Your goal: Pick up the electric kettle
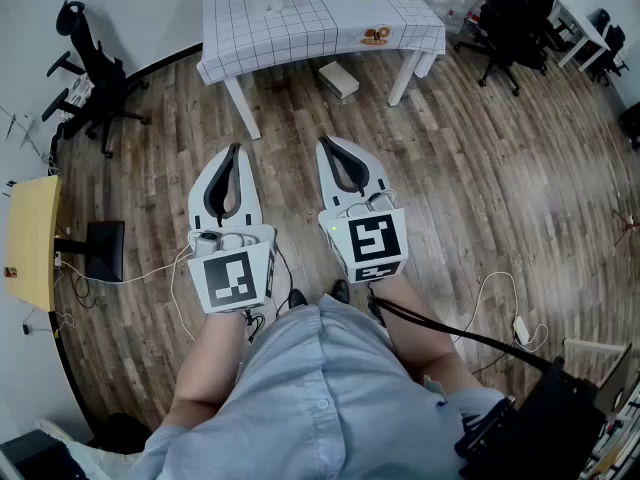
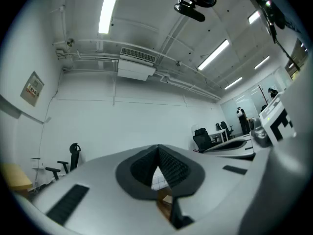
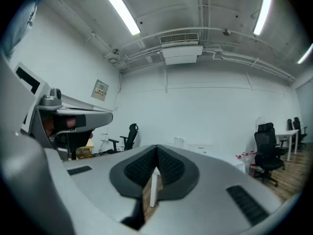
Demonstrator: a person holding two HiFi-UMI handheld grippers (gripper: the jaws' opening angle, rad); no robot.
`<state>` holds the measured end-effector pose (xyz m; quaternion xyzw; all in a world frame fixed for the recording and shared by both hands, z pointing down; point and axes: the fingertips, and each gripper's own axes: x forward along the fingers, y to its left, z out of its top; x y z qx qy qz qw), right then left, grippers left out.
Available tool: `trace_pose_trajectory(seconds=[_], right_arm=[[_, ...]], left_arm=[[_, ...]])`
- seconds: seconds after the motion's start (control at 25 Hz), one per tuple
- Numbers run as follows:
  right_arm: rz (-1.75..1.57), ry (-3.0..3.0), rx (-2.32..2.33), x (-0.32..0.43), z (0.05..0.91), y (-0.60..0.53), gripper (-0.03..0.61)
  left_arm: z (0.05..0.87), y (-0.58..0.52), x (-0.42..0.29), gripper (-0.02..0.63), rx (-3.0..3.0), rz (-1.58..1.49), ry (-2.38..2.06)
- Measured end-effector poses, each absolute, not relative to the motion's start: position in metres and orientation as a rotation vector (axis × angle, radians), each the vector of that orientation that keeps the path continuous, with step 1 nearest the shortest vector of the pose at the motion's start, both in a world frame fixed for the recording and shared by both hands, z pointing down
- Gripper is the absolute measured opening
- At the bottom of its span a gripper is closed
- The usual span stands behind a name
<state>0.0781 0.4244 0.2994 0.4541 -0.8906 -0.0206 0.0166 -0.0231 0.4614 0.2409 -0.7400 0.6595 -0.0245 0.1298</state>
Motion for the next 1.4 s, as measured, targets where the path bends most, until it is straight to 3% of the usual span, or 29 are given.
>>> trace_pose_trajectory(seconds=[0.8,1.4], right_arm=[[0.01,-2.83,1.328,0.111,0.31,0.4,0.002],[-0.021,-2.796,1.34,0.044,0.321,0.267,0.002]], left_arm=[[0.256,0.441,0.015,0.002,-2.14,-0.098,1.992],[0.269,0.307,-0.052,0.002,-2.15,-0.045,2.006]])
